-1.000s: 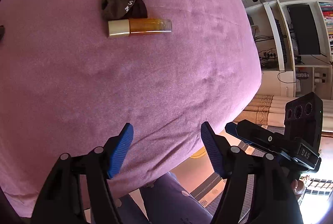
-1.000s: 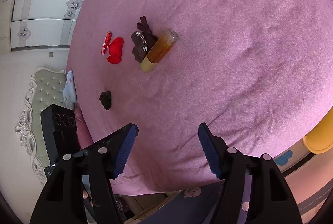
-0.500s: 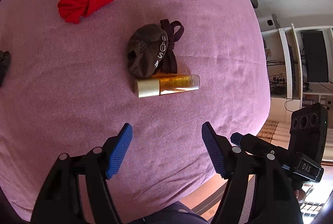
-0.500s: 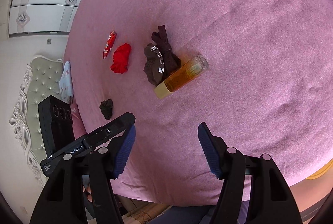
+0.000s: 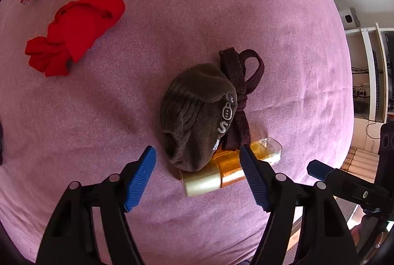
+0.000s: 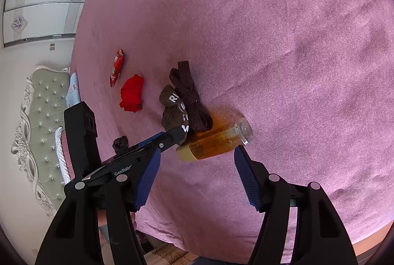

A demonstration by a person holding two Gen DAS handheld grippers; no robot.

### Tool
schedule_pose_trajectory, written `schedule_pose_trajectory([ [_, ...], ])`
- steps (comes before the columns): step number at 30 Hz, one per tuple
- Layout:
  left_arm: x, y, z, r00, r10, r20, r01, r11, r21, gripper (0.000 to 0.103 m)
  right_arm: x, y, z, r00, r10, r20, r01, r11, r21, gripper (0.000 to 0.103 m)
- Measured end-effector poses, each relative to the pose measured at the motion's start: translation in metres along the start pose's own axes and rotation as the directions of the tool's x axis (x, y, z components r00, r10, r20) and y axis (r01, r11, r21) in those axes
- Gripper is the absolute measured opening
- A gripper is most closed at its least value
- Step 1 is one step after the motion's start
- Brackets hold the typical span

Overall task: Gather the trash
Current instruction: 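Grasp the dark grey beanie with the left tool while the right grasps the maroon cord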

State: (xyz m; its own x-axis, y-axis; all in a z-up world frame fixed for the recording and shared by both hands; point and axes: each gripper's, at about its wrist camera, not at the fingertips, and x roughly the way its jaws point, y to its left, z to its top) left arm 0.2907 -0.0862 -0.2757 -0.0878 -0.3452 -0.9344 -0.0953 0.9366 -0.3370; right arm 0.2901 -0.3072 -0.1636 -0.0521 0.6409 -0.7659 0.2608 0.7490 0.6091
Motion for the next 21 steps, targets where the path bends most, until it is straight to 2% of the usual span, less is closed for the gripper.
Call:
schedule_pose_trajectory([
  [6, 0.020, 0.002, 0.011, 0.999, 0.031, -0.030, -0.031, 1.000, 0.004, 0.070, 0.017, 0.000, 0.020, 0.999, -0.013, -0.029, 0.013, 1.000, 0.004, 0.062],
  [11, 0.023, 0.006, 0.016, 0.999, 0.024, -0.037, -0.026, 0.998, -0.056, 0.069, 0.030, 0.004, 0.029, 0.998, -0.029, -0.052, 0.029, 1.000, -0.005, 0.062],
  [14, 0.021, 0.014, 0.016, 0.999, 0.034, -0.039, -0.038, 0.994, -0.105, 0.057, 0.037, 0.006, 0.034, 0.997, -0.039, -0.065, 0.039, 0.999, -0.007, 0.062],
  [16, 0.018, 0.023, 0.015, 0.999, 0.029, -0.041, -0.034, 0.989, -0.140, 0.042, 0.043, 0.007, 0.037, 0.996, -0.045, -0.072, 0.044, 0.999, -0.008, 0.062],
  [17, 0.017, 0.029, 0.014, 0.999, 0.018, -0.043, -0.025, 0.987, -0.159, 0.038, 0.045, 0.008, 0.038, 0.996, -0.046, -0.076, 0.046, 0.999, -0.008, 0.062],
  [19, 0.014, 0.042, 0.011, 0.999, -0.017, -0.043, 0.008, 0.981, -0.194, 0.022, 0.050, 0.011, 0.040, 0.995, -0.050, -0.082, 0.049, 0.999, -0.013, 0.062],
  [21, 0.016, 0.059, 0.006, 0.997, -0.065, -0.040, 0.055, 0.975, -0.216, 0.015, 0.055, 0.015, 0.041, 0.994, -0.054, -0.092, 0.052, 0.998, -0.020, 0.062],
])
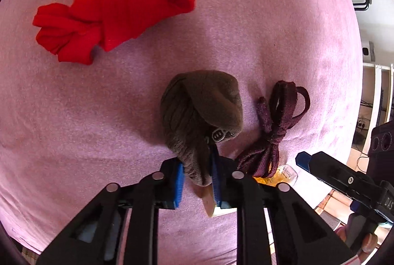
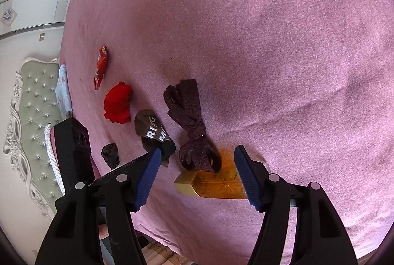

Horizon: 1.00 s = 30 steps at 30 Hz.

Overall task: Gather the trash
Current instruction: 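Grasp the dark grey beanie with the left tool while the right grasps the maroon cord, then carry beanie and maroon cord to the yellow bucket and open both tools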

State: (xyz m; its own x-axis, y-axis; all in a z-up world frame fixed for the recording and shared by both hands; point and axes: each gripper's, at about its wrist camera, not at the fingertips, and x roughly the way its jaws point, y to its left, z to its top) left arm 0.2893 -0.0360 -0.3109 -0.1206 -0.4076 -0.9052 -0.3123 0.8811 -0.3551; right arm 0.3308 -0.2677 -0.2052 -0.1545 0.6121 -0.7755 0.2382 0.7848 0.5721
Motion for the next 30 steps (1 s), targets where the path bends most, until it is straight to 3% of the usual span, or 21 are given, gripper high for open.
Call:
schedule_pose_trajectory([
  [6, -0.012, 0.022, -0.007, 0.993, -0.118, 0.002, 0.118, 0.993, -0.026, 0.015, 0.018, 0.009, 0.005, 0.999, -0.036, -0.030, 0.036, 0.999, -0.017, 0.062],
  [12, -0.022, 0.034, -0.017, 0.986, -0.164, 0.012, 0.165, 0.985, -0.044, 0.015, 0.035, 0.018, 0.007, 0.991, -0.133, -0.013, 0.133, 0.990, -0.042, 0.061],
  [15, -0.030, 0.038, -0.021, 0.985, -0.173, 0.019, 0.173, 0.984, -0.046, 0.015, 0.041, 0.020, 0.007, 0.980, -0.200, 0.004, 0.200, 0.978, -0.052, 0.051],
  [17, -0.035, 0.044, -0.026, 0.984, -0.178, 0.024, 0.179, 0.983, -0.041, 0.015, 0.038, 0.017, 0.005, 0.974, -0.226, 0.015, 0.226, 0.973, -0.051, 0.029],
  [18, -0.034, 0.043, -0.025, 0.983, -0.179, 0.027, 0.180, 0.983, -0.037, 0.015, 0.036, 0.016, 0.004, 0.978, -0.207, 0.014, 0.208, 0.977, -0.048, 0.020],
  [19, -0.036, 0.044, -0.028, 0.983, -0.182, 0.030, 0.183, 0.983, -0.034, 0.015, 0.033, 0.012, 0.002, 0.987, -0.161, 0.009, 0.161, 0.986, -0.032, 0.019],
  [30, -0.063, 0.050, -0.071, 0.982, -0.181, 0.052, 0.181, 0.983, 0.011, 0.015, 0.002, 0.031, -0.052, 0.999, -0.051, 0.004, 0.051, 0.990, -0.129, 0.019],
])
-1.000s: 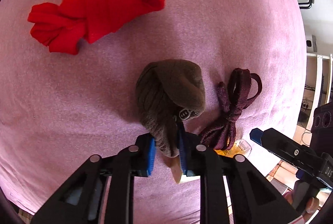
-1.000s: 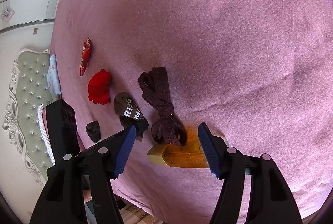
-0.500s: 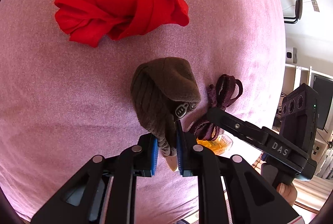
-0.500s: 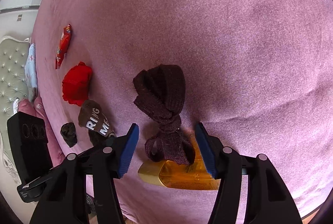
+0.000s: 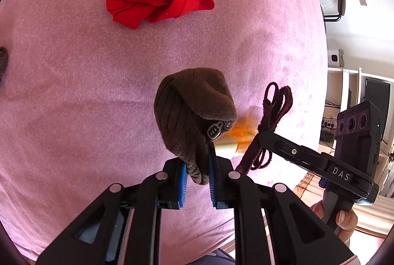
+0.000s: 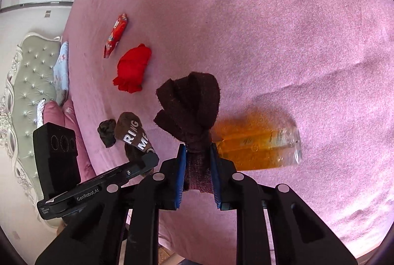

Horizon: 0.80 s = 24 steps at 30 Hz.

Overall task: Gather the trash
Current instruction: 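Carry beanie and maroon cord to the yellow bucket and open both tools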

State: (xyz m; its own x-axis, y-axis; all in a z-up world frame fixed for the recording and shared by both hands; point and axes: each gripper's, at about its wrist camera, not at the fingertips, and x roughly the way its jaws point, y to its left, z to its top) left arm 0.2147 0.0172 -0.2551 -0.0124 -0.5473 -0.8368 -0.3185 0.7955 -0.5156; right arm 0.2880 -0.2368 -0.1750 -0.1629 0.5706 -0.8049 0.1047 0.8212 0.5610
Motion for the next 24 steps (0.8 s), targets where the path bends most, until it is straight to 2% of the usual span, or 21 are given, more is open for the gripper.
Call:
schedule_pose_trajectory([
  [4, -0.010, -0.001, -0.025, 1.000, 0.002, -0.005, -0.001, 0.999, 0.040, 0.015, -0.003, 0.009, -0.029, 1.000, -0.013, -0.003, 0.012, 0.999, -0.037, 0.019],
  [12, -0.018, 0.009, -0.076, 0.999, -0.008, -0.033, 0.011, 0.997, 0.072, 0.015, -0.009, 0.011, -0.088, 1.000, -0.001, 0.005, 0.001, 0.999, -0.033, 0.019],
  [17, -0.013, 0.004, -0.102, 0.998, -0.003, -0.064, 0.011, 0.992, 0.124, 0.015, -0.011, 0.004, -0.121, 0.999, 0.001, 0.033, 0.000, 1.000, -0.011, 0.019],
  [24, 0.001, -0.023, -0.131, 0.994, 0.020, -0.104, 0.002, 0.977, 0.214, 0.015, -0.023, -0.012, -0.167, 0.994, 0.009, 0.109, -0.014, 0.999, 0.052, 0.019],
])
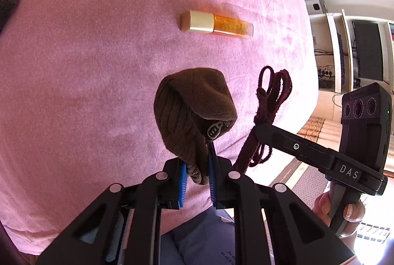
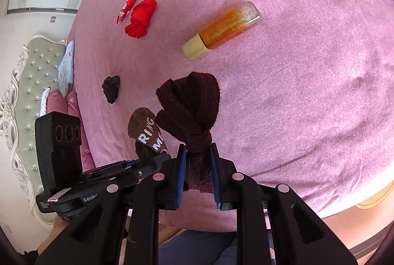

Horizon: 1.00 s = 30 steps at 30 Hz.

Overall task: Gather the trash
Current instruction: 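Carry beanie and maroon cord to the yellow bucket and open both tools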

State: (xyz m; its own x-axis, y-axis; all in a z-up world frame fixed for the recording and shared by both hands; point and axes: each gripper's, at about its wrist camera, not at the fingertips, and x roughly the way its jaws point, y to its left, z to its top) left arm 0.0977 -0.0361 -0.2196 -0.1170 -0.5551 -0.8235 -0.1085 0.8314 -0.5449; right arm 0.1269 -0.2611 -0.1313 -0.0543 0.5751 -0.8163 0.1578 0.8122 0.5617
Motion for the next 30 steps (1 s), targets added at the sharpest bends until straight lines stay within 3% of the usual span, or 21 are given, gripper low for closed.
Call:
schedule_pose_trajectory([
  [7, 0.021, -0.053, -0.008, 0.999, 0.008, -0.036, -0.004, 0.994, 0.108, 0.015, -0.039, -0.036, -0.032, 0.997, 0.009, 0.081, -0.015, 0.997, 0.073, 0.019],
  [14, 0.056, -0.130, -0.017, 0.997, 0.024, -0.073, -0.008, 0.978, 0.208, 0.015, -0.090, -0.090, -0.058, 0.987, 0.021, 0.159, -0.043, 0.990, 0.138, 0.019],
  [23, 0.133, -0.244, -0.044, 0.985, 0.063, -0.163, -0.006, 0.944, 0.329, 0.015, -0.164, -0.194, -0.108, 0.972, -0.012, 0.234, -0.050, 0.965, 0.257, 0.019],
  [30, 0.212, -0.329, -0.074, 0.959, 0.113, -0.261, 0.010, 0.903, 0.430, 0.015, -0.209, -0.287, -0.166, 0.956, -0.056, 0.287, -0.067, 0.913, 0.401, 0.019],
])
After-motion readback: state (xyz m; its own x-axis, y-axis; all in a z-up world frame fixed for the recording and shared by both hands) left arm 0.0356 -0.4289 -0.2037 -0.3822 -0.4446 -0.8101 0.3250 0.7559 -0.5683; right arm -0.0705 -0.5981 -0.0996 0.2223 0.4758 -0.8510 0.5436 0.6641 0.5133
